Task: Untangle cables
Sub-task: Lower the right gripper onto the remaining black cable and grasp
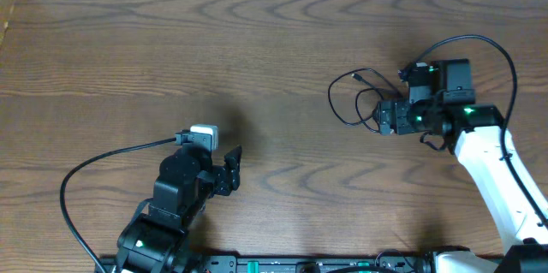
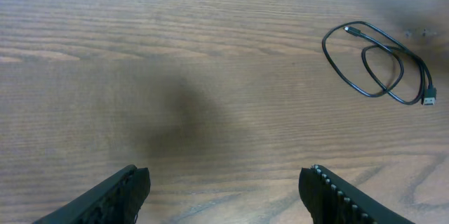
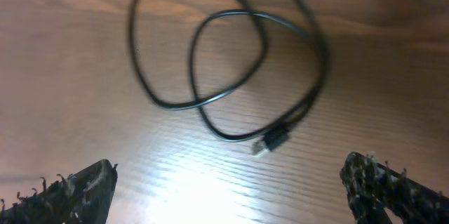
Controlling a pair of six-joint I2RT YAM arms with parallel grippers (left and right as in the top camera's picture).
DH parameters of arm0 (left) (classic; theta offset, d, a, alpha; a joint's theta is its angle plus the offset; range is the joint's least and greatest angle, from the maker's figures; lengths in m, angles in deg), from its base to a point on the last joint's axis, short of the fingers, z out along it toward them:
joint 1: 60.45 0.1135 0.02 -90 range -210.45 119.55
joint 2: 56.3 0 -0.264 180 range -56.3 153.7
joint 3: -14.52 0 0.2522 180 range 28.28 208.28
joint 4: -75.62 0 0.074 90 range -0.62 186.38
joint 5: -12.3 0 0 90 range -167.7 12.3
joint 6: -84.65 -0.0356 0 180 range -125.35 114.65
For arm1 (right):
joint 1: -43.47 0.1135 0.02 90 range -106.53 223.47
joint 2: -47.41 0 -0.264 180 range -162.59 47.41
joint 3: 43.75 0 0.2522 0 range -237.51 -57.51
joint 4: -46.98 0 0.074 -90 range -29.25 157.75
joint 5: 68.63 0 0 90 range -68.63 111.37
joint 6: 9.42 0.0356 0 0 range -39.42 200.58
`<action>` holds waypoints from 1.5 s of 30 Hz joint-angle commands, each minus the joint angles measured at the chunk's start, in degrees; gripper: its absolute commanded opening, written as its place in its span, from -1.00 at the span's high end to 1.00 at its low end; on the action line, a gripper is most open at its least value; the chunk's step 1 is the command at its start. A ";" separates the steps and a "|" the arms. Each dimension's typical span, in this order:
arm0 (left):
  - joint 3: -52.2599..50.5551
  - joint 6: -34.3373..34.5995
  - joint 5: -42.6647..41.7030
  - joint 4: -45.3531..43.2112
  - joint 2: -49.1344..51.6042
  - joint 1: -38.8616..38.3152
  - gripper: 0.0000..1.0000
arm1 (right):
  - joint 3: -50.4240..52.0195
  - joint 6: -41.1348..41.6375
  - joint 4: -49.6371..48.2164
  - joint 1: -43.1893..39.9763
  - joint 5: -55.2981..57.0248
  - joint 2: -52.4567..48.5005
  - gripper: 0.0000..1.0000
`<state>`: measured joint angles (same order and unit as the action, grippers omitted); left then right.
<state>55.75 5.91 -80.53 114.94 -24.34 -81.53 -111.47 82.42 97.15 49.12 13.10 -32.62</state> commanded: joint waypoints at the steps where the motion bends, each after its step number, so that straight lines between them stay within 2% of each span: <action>1: 0.52 -1.64 0.50 0.17 -0.35 0.24 -0.47 | -2.12 8.35 -0.13 1.86 13.66 0.20 -0.98; 12: 0.52 -1.60 -1.22 0.11 -0.35 0.22 -0.47 | -2.51 10.80 -0.28 2.23 17.38 -0.92 -0.98; 28: 0.52 -1.62 -1.18 1.16 -0.35 0.24 -0.47 | -2.51 12.52 -9.35 2.21 16.87 -15.04 -0.98; 40: 0.52 -1.64 -1.16 1.20 1.18 0.24 -0.47 | -2.51 12.48 -16.68 2.32 6.14 -22.75 -0.97; 42: 0.50 -1.64 -1.16 1.18 1.60 0.24 -0.47 | -2.51 12.44 -17.55 2.32 4.33 -22.77 -0.89; 45: 0.52 -1.64 -1.14 1.14 2.14 0.24 -0.47 | -2.51 12.35 -17.86 2.32 2.69 -22.77 -0.67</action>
<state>55.75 5.08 -81.49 116.05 -22.63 -81.53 -112.95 94.21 79.44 51.13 19.11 -55.09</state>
